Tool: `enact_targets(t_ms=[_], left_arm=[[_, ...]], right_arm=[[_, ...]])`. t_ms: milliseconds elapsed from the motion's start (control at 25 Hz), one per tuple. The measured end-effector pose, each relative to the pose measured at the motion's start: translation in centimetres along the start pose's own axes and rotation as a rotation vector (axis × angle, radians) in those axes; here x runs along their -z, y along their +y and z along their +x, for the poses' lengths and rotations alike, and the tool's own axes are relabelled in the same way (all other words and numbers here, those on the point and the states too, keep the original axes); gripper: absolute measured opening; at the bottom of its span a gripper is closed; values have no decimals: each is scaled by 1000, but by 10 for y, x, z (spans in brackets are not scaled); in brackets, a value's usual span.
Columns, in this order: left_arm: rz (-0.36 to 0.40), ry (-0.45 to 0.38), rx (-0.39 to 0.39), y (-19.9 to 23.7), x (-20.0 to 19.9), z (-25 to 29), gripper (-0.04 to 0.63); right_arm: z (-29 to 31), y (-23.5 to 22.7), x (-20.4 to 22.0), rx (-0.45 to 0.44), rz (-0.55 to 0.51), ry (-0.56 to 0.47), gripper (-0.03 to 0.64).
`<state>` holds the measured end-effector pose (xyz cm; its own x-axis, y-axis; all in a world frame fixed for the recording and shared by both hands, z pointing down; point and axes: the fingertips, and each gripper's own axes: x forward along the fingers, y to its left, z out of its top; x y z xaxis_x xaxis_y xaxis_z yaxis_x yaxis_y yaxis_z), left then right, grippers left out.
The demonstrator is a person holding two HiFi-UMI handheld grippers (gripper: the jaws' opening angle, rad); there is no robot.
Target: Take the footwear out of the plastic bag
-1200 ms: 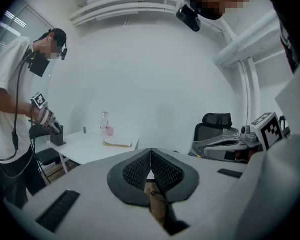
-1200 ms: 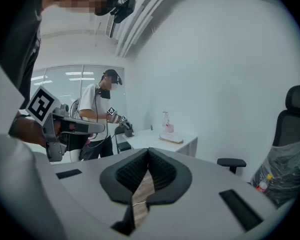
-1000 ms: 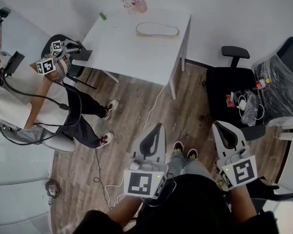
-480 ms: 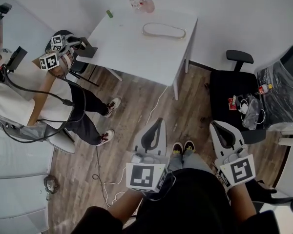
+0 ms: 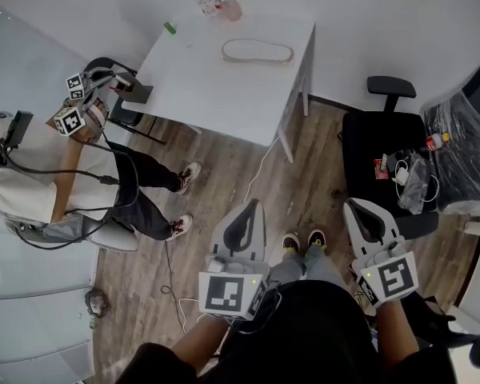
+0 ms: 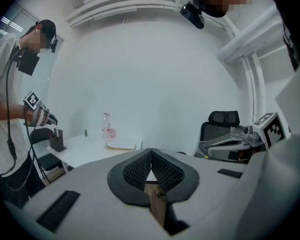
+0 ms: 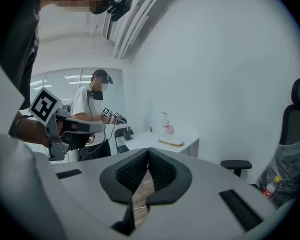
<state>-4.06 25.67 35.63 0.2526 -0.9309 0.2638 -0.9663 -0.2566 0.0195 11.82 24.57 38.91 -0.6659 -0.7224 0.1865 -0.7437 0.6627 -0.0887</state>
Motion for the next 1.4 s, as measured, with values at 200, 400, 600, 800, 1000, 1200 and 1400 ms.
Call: enact_targets(t_ms=[200, 400, 600, 800, 1000, 1200, 1400], left_arm=[[27, -20, 4, -11, -13, 13, 23], [18, -59, 4, -10, -24, 32, 23], [-11, -66, 5, 5, -26, 52, 23], [-34, -79, 35, 43, -36, 85, 23], [-48, -99, 51, 87, -54, 115, 23], [-22, -86, 74, 121, -57, 127, 23], [-9, -49, 87, 123, -44, 140, 23]], right_arm=[[1, -18, -7, 9, 12, -34, 14], [16, -30, -14, 5, 2, -42, 15], [39, -29, -13, -38, 27, -23, 14], [90, -22, -24, -63, 1, 0, 14], [149, -17, -37, -95, -19, 26, 14], [185, -13, -35, -85, -28, 40, 14], [187, -20, -22, -60, 9, 64, 15]])
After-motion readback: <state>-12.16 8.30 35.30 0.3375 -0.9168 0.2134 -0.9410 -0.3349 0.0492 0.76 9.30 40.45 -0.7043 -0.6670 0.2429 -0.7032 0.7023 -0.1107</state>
